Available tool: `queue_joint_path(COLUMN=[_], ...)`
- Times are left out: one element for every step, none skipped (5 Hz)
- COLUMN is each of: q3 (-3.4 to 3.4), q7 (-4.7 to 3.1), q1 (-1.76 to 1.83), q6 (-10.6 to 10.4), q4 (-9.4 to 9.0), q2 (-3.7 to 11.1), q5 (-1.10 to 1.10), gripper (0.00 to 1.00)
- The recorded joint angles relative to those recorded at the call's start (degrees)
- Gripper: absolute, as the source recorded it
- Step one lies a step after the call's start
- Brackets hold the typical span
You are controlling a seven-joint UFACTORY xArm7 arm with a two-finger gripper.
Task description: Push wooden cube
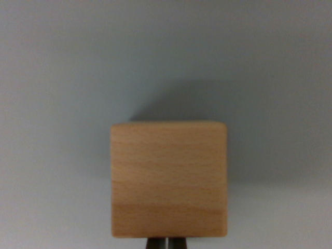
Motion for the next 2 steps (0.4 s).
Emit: queue_joint_path(q3=[0.00,-0.09], q7=[0.00,-0.13], q1=[0.00,-0.06], q6=[0.0,0.9], q4=[0.00,2.46], q2=[0.00,1.58], q5=[0.00,-0.08], gripper=[1.00,1.00])
